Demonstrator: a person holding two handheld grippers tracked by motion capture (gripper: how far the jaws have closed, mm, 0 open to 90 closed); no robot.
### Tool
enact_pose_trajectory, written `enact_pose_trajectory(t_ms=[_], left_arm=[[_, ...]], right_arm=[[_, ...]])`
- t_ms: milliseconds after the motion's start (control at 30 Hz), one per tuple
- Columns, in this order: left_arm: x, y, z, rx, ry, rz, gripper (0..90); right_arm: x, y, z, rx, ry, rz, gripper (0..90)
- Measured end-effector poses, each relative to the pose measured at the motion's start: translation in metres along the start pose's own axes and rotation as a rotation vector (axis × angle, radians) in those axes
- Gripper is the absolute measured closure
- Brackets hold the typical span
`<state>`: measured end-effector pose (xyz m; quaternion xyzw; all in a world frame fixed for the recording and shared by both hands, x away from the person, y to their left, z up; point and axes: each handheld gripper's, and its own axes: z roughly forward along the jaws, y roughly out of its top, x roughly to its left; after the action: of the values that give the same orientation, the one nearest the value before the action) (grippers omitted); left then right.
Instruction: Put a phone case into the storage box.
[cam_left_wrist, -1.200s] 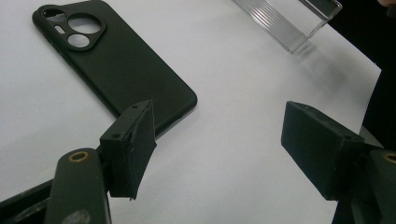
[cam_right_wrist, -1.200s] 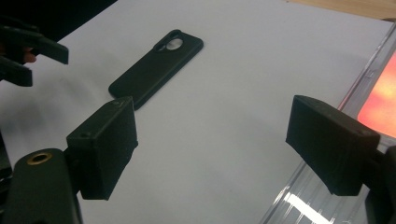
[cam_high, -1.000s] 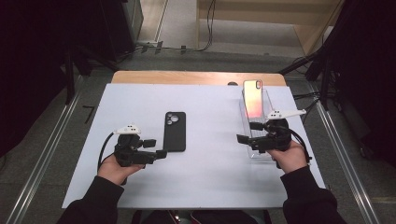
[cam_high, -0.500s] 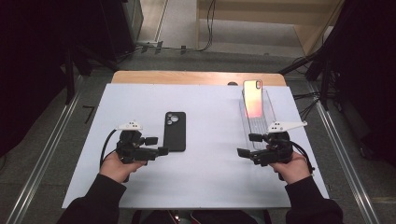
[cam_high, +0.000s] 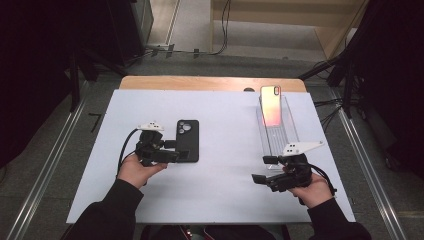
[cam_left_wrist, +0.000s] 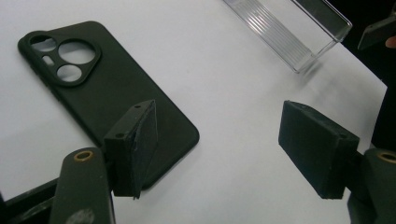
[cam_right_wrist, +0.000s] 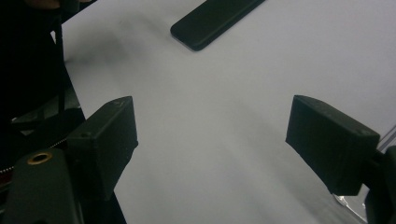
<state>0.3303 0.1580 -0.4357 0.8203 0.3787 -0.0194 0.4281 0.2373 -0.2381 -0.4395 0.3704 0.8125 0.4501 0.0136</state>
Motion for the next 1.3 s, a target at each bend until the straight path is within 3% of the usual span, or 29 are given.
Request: enact_pose_trajectory(t_ms=[267,767,867,1000,1067,1100,1233,1300], left_arm=[[-0.003,0.013,0.016,0.02,-0.001,0.027,29.1],[-0.003,0.039,0.043,0.019,-0.017,0.045,38.2],[-0.004,0.041,0.052,0.04,-0.014,0.062,40.7],[-0.007,0.041,0.058,0.047,0.004,0.077,55.4],[-0.006,0.041,0.059,0.058,-0.019,0.082,85.9],[-0.005,0.04,0.061,0.069,-0.028,0.066,90.0],[-0.001,0.037,0.065,0.068,-0.027,0.055,90.0],[0.0,0.035,0.067,0.061,0.0,0.066,90.0]], right_arm=[[0.004,-0.007,0.0,0.012,0.013,-0.002,14.7],[0.004,-0.01,0.006,0.035,0.012,-0.018,14.7],[0.003,-0.01,0.007,0.036,0.011,-0.019,14.7],[0.003,-0.011,0.007,0.04,0.012,-0.021,14.7],[0.003,-0.012,0.006,0.04,0.01,-0.018,14.7],[0.003,-0.012,0.006,0.037,0.01,-0.017,14.7],[0.003,-0.013,0.006,0.038,0.009,-0.016,14.7],[0.003,-0.013,0.006,0.037,0.01,-0.018,14.7]])
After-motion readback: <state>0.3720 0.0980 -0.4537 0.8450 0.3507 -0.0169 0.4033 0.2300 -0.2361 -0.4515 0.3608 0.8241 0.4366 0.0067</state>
